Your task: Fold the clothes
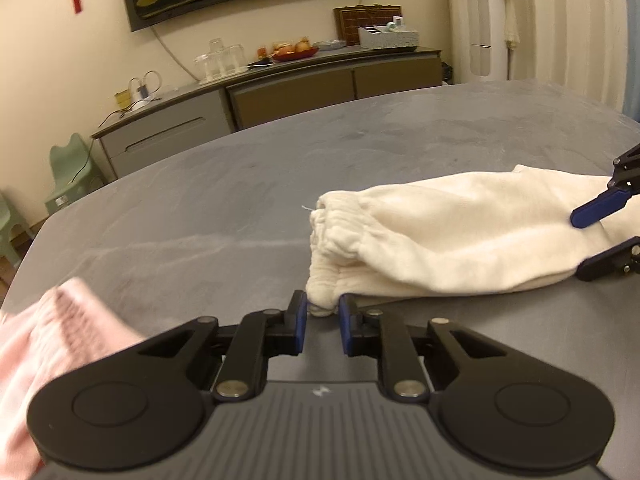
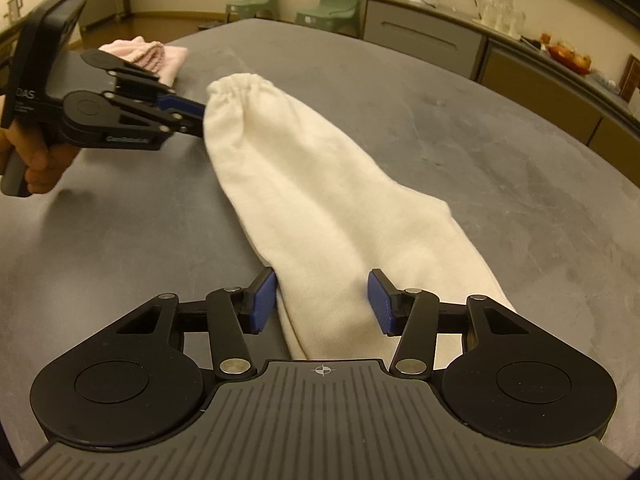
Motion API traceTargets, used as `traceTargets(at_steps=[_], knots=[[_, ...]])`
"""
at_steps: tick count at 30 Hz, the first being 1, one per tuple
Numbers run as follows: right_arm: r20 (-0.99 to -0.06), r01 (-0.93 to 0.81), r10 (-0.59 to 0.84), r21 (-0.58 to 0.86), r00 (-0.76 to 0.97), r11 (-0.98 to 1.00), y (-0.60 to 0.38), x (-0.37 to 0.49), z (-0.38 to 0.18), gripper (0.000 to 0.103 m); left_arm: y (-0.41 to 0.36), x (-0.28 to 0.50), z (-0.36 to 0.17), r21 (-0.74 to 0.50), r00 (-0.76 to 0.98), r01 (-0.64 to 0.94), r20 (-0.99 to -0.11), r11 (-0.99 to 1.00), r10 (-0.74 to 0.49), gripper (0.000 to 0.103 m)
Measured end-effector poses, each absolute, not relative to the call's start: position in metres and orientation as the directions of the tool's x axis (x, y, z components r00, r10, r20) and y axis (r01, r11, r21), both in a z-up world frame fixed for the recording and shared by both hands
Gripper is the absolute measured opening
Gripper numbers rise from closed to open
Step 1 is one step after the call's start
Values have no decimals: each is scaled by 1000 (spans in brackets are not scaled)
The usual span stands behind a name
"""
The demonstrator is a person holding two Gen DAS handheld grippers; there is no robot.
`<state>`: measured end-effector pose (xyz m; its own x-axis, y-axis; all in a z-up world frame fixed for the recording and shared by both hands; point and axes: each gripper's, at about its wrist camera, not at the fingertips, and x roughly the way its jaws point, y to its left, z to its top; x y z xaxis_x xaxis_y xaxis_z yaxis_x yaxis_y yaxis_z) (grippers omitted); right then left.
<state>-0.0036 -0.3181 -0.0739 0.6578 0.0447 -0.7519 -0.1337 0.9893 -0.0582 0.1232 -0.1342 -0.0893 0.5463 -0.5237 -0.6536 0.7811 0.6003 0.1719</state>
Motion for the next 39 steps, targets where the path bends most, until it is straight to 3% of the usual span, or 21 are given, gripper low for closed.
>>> traceTargets(at_steps=[4,8,11,13,16,17,19,21,22,24,27,30,33,36,39], knots=[[-767,-143,79,-16,637,990,-325,-2,-73,76,-126,120,-80,173,541,783,-662,597,-518,18],[-733,-92,113,69,671,993,-348,-31,-42,80,-104,120,-49,151,574,761,-612,632,-545,21],[-685,-2,49,68,727,998,-376,-49,-28,80,-114,120,-39,108,570,762,-580,639,-581,21],[-681,61,3,69,732,996,-391,-47,-33,75,-128,120,-36,83,560,770,-563,633,-607,21],[-701,84,-5,78,713,993,-400,-36,-49,52,-151,119,-35,55,545,781,-548,622,-635,23],[-709,86,-4,79,705,993,-401,-32,-55,42,-163,121,-47,84,544,778,-586,623,-601,23],[-721,96,-39,38,692,995,-407,-36,-65,36,-176,125,-67,146,574,753,-622,642,-532,23],[-731,105,-70,2,678,994,-413,-39,-73,35,-177,126,-65,152,585,744,-620,651,-523,23],[-737,108,-67,8,673,994,-416,-42,-71,36,-175,124,-60,136,579,745,-617,653,-533,23],[-729,128,-93,-8,678,992,-422,-55,-65,58,-171,121,-50,107,570,750,-607,653,-554,23],[-703,150,-111,-6,703,989,-437,-84,-53,58,-170,113,-51,111,549,770,-617,628,-564,24],[-731,159,-127,-26,671,987,-451,-107,-67,60,-176,106,-70,202,579,758,-647,620,-496,23],[-718,174,-120,1,685,985,-468,-131,-70,67,-176,100,-51,177,583,748,-635,640,-507,24],[-660,277,-141,105,738,955,-495,-164,-54,80,-179,83,-26,146,592,744,-597,652,-541,24],[-649,342,-97,262,754,902,-521,-183,-57,81,-202,49,-14,147,538,807,-581,572,-610,26]])
